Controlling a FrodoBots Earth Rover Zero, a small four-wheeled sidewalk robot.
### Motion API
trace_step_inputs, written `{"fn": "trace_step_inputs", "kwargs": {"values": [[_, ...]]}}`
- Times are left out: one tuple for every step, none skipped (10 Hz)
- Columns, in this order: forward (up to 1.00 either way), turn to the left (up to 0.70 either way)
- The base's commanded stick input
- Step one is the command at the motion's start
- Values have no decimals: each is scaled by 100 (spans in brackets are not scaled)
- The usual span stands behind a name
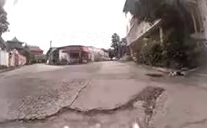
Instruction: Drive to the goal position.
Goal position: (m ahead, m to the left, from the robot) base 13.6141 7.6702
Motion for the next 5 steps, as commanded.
{"fn": "trace_step_inputs", "kwargs": {"values": [[70,0],[70,0],[70,0],[70,0],[70,0]]}}
